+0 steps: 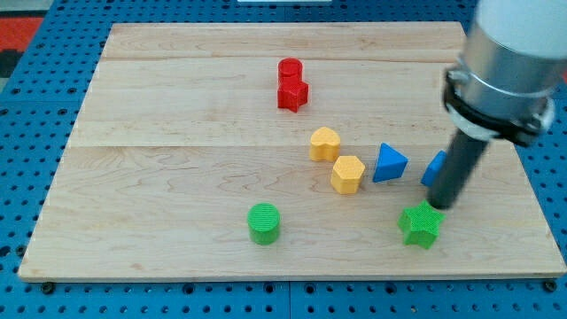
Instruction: Move the green star slightly to the left
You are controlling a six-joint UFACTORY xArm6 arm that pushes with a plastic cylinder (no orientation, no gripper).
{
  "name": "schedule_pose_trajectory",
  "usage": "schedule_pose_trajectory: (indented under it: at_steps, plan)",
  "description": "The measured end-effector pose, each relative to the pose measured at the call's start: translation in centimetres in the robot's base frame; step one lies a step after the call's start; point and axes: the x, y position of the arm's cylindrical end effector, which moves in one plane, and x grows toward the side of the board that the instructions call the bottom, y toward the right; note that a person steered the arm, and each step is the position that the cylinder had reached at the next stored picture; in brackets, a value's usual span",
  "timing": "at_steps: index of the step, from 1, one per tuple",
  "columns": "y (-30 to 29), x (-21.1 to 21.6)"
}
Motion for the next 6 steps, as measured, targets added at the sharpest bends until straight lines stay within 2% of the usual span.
schedule_pose_trajectory:
  at_steps: [1, 2, 3, 4, 5, 6]
  plan:
    - [-1.1, 3.4]
    - [-11.0, 3.8]
    - [-17.8, 3.9]
    - [-8.7, 3.9]
    - [-8.6, 2.6]
    - [-13.9, 2.3]
